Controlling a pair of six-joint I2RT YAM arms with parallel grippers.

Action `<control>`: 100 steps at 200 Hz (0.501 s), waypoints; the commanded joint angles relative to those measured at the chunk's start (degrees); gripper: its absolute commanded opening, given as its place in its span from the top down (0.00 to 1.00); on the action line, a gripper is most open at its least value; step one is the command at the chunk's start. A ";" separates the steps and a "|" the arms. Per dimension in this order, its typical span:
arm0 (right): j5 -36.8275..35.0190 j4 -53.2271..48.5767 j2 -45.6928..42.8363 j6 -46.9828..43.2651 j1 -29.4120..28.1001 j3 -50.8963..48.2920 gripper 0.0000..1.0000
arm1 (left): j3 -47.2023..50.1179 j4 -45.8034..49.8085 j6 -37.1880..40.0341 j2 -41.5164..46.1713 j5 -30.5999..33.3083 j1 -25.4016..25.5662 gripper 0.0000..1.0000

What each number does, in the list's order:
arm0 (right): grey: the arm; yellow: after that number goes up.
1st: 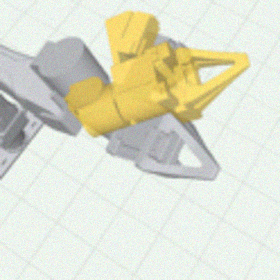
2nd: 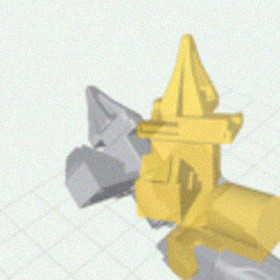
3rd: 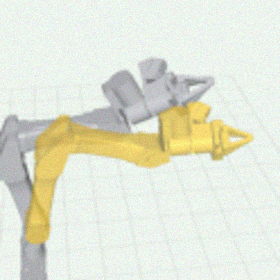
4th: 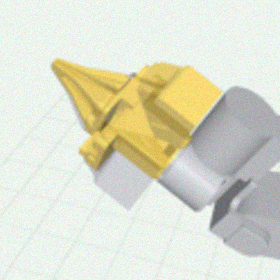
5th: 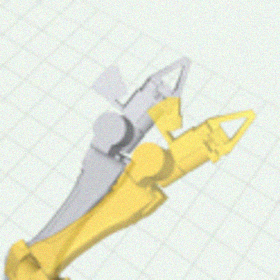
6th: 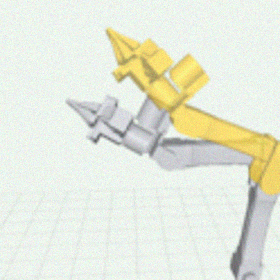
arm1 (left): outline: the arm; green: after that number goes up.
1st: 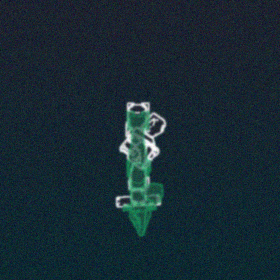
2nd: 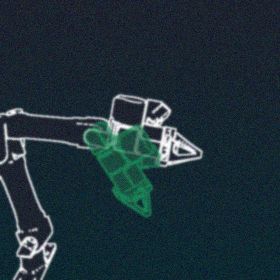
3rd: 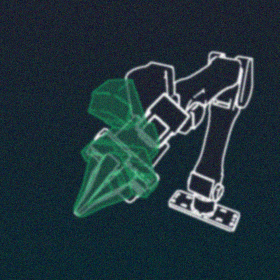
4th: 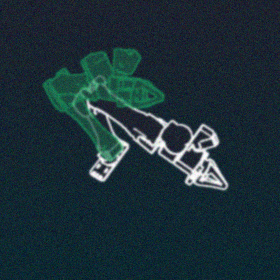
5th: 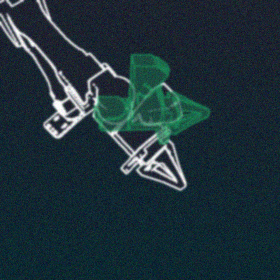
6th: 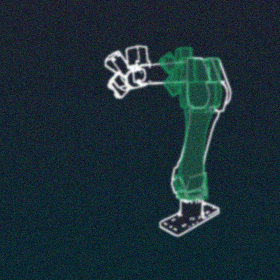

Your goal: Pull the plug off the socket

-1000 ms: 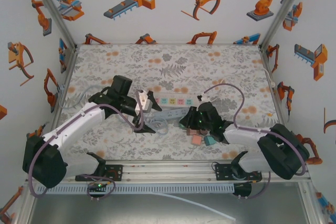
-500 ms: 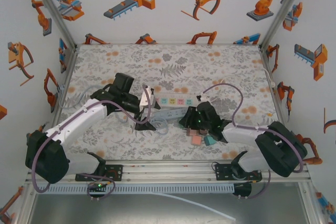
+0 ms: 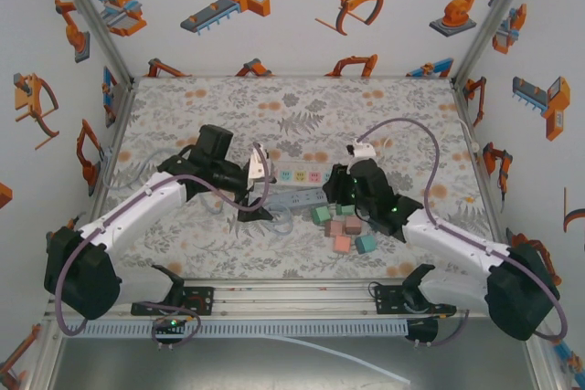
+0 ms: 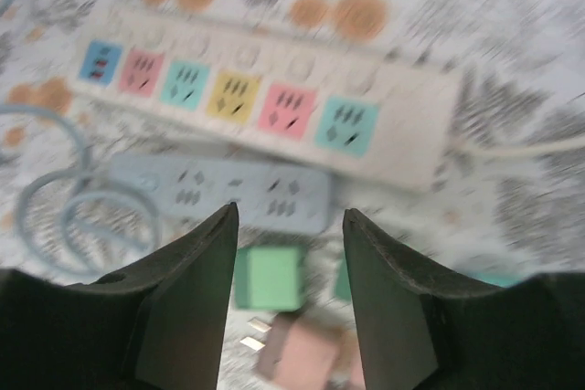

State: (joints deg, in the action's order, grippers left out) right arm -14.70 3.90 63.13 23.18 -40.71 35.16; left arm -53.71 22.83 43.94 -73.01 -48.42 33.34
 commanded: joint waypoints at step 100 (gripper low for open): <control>-17.29 15.26 7.06 -18.25 32.09 -5.36 0.22 | 18.28 -22.16 -54.52 20.40 60.43 -16.99 0.03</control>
State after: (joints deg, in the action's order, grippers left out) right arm -33.01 16.88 66.94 0.91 -14.85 31.48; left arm -37.34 -1.21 7.18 -55.20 -6.83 22.65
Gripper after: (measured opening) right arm 0.760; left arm 0.973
